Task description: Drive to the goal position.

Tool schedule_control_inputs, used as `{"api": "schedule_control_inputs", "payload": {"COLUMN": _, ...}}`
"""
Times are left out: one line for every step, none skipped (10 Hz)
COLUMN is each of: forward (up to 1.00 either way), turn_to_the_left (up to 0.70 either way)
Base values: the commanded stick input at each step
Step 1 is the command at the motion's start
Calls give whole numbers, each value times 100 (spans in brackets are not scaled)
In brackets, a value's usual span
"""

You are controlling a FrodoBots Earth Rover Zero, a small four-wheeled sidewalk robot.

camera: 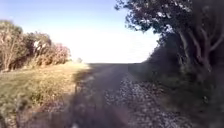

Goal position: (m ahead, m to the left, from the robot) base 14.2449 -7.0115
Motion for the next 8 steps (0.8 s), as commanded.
{"api": "schedule_control_inputs", "payload": {"forward": 68, "turn_to_the_left": 0}}
{"api": "schedule_control_inputs", "payload": {"forward": 68, "turn_to_the_left": 0}}
{"api": "schedule_control_inputs", "payload": {"forward": 68, "turn_to_the_left": 0}}
{"api": "schedule_control_inputs", "payload": {"forward": 68, "turn_to_the_left": 0}}
{"api": "schedule_control_inputs", "payload": {"forward": 68, "turn_to_the_left": -13}}
{"api": "schedule_control_inputs", "payload": {"forward": 68, "turn_to_the_left": -13}}
{"api": "schedule_control_inputs", "payload": {"forward": 68, "turn_to_the_left": -13}}
{"api": "schedule_control_inputs", "payload": {"forward": 68, "turn_to_the_left": -13}}
